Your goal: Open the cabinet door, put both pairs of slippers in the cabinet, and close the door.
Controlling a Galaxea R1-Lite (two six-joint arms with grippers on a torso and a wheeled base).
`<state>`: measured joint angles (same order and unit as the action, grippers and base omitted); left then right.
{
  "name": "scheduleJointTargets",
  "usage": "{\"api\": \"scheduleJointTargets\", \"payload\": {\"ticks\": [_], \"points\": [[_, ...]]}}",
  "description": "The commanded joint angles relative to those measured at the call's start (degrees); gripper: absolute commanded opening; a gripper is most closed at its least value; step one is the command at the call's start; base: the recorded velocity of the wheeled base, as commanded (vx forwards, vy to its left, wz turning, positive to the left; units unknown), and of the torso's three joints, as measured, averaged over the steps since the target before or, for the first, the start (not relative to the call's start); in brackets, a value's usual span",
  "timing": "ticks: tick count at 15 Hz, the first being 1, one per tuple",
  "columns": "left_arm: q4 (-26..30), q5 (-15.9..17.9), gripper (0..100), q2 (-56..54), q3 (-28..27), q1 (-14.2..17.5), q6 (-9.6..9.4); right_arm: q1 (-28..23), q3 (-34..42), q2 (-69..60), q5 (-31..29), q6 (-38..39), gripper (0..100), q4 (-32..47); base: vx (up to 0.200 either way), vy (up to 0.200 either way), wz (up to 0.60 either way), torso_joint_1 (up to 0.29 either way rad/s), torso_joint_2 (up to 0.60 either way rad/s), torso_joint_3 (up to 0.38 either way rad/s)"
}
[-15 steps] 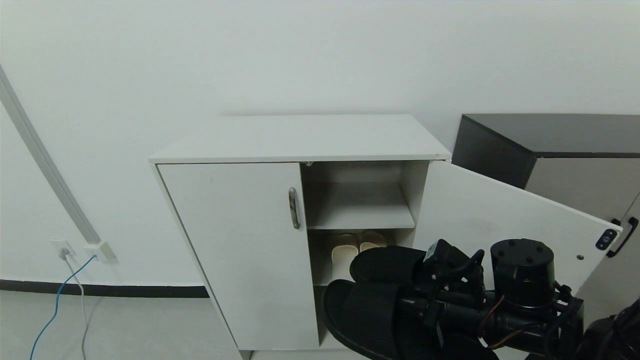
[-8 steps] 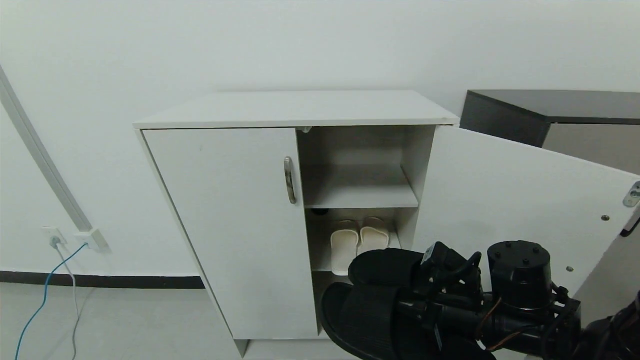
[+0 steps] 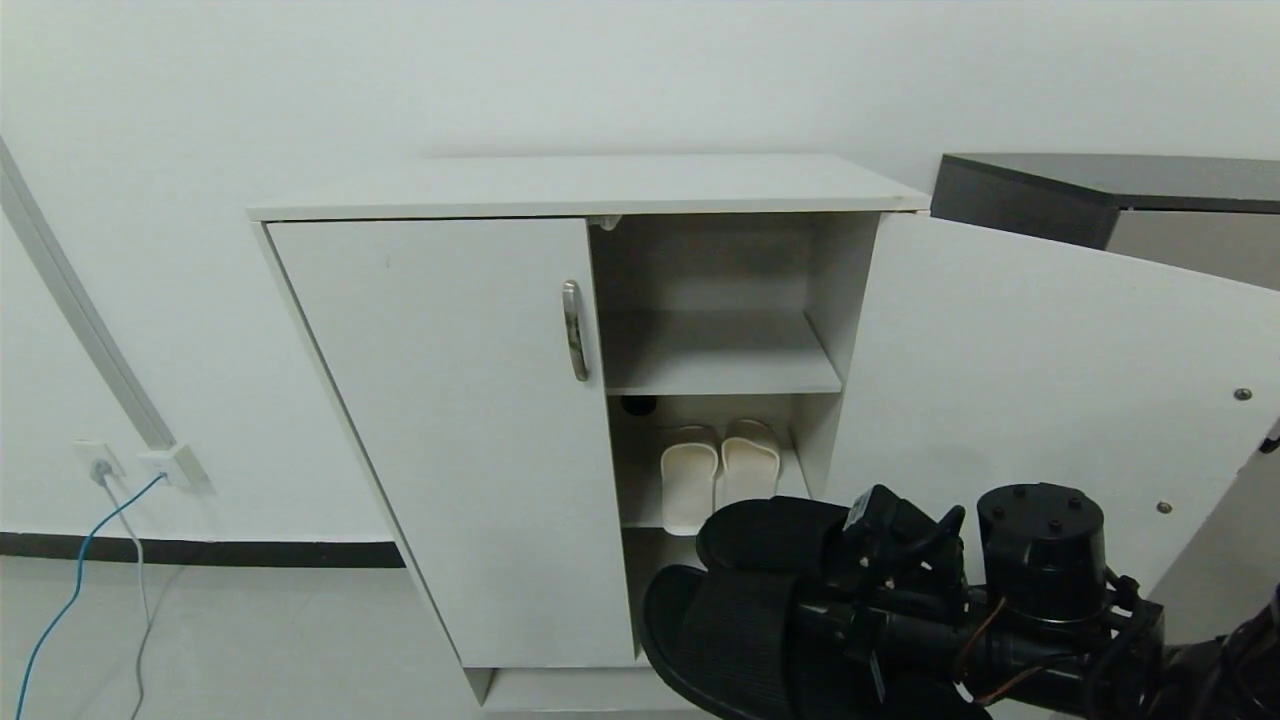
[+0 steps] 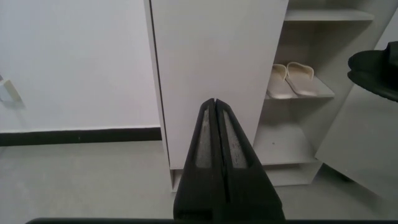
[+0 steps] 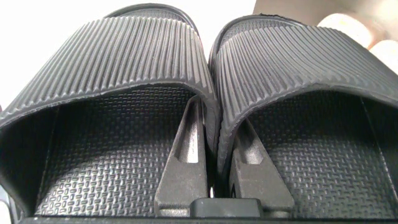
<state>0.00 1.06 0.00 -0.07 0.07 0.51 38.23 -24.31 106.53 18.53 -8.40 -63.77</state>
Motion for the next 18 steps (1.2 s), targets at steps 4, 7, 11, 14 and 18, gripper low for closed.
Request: {"api": "scheduleJointTargets", "payload": {"ticks": [4,7,11,14,18], "points": [[0.0,-0.01,0,0.0,-0.01,0.01,0.02,0.0,1.19,2.1,0.1,-0.04,0,-4.79,0.0,0.0,0.0,0.0,0.0,0.0],[0.0,0.08,0,0.09,-0.01,0.01,-0.07,0.0,1.46,2.71,0.02,0.05,0,-6.37,0.0,0.067,0.0,0.002,0.0,0.001],[0.0,-0.01,0,0.0,-0.01,0.01,0.02,0.0,1.46,2.89,0.02,0.05,0,-6.37,0.0,0.15,0.0,-0.019,0.06,0.071],[0.0,-0.01,0,0.0,-0.01,0.01,0.1,0.0,1.46,2.98,-0.16,-0.04,0,-6.37,0.0,0.0,0.0,0.0,0.0,0.0],[0.0,-0.53,0,0.0,-0.01,0.01,0.28,0.18,1.37,2.98,-0.25,-0.13,0,-6.46,0.0,0.0,0.0,0.0,0.0,0.0]]}}
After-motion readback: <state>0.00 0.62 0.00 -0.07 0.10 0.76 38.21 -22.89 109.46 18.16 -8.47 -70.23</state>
